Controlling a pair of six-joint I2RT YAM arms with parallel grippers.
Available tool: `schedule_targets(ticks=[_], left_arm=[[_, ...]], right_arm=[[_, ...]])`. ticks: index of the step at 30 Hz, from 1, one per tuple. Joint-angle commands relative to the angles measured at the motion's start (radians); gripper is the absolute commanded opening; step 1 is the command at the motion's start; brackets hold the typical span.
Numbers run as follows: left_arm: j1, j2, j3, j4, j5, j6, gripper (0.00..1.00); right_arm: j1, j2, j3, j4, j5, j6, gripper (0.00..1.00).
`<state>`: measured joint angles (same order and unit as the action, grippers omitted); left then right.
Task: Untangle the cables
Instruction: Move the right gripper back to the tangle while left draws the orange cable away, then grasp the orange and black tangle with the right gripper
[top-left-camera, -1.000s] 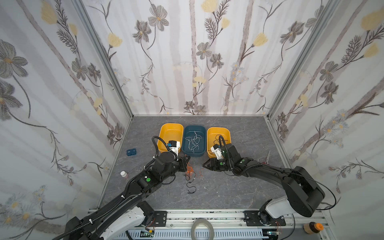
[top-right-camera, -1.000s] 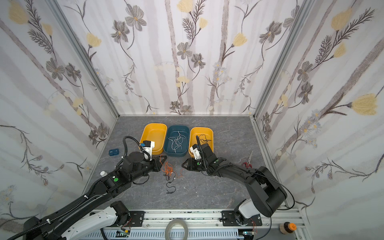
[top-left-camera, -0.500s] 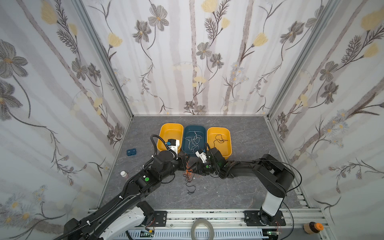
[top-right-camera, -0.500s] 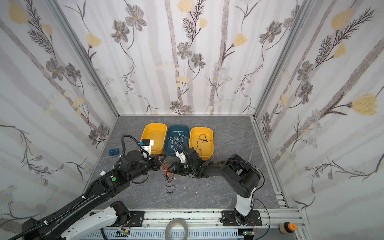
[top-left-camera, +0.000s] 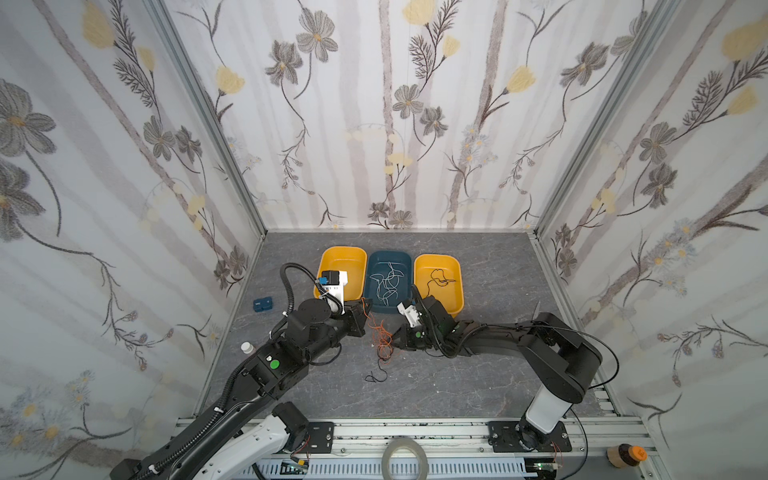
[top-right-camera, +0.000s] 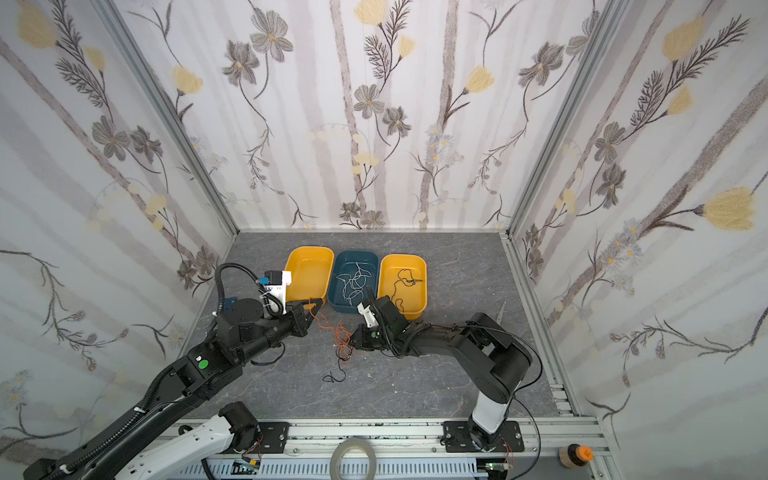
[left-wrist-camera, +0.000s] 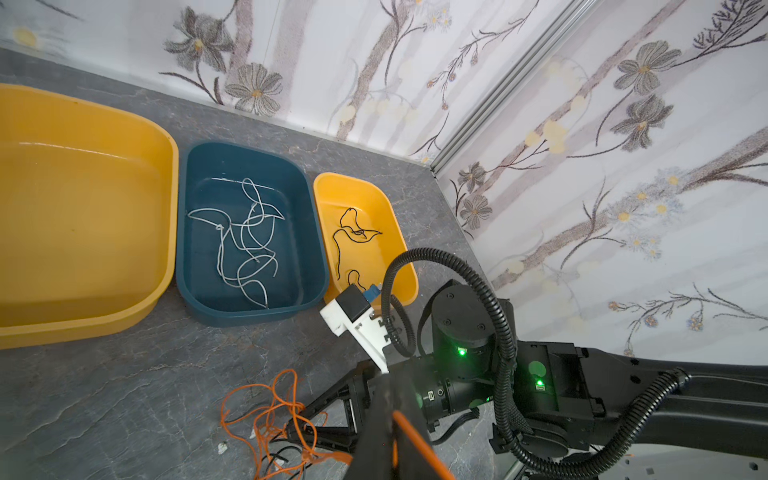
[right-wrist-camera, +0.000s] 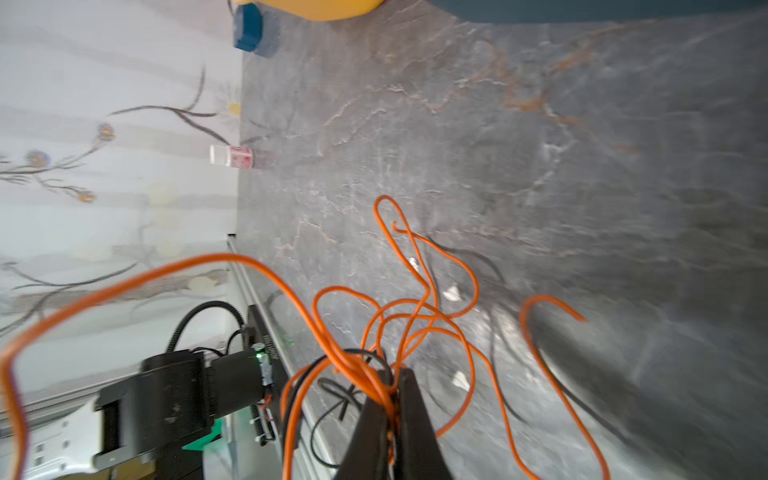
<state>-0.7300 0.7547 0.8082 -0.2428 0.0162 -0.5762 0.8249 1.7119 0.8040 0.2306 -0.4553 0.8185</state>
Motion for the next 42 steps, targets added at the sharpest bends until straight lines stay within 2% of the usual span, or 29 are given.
schedule_targets(ticks=[1, 8, 12, 16, 19, 23, 27, 35, 42], left_arm=[[0.011, -0.007, 0.033, -0.034, -0.04, 0.033, 0.0], [0.043, -0.027, 0.065, -0.074, -0.065, 0.052, 0.0], [0.056, -0.026, 0.086, -0.083, -0.049, 0.06, 0.0], [0.06, -0.018, 0.103, -0.087, -0.04, 0.068, 0.0], [0.064, -0.005, 0.122, -0.088, -0.03, 0.075, 0.0], [0.066, 0.019, 0.147, -0.086, -0.013, 0.078, 0.0], [0.066, 0.027, 0.16, -0.082, -0.011, 0.082, 0.0], [0.07, 0.04, 0.185, -0.092, -0.005, 0.091, 0.0], [0.076, 0.041, 0.189, -0.087, 0.005, 0.094, 0.0]], right_arm=[[0.0, -0.044, 0.003, -0.225, 0.164, -0.106, 0.09], [-0.002, -0.172, -0.028, -0.363, 0.283, -0.15, 0.13], [-0.003, -0.237, -0.043, -0.41, 0.316, -0.173, 0.22], [-0.003, -0.278, -0.038, -0.451, 0.339, -0.193, 0.23], [-0.002, -0.304, -0.032, -0.45, 0.333, -0.207, 0.31], [0.009, -0.325, -0.032, -0.374, 0.256, -0.214, 0.41], [0.046, -0.282, -0.003, -0.289, 0.208, -0.236, 0.53], [0.062, -0.119, 0.051, -0.201, 0.168, -0.223, 0.52], [0.07, -0.008, 0.093, -0.191, 0.162, -0.23, 0.53]])
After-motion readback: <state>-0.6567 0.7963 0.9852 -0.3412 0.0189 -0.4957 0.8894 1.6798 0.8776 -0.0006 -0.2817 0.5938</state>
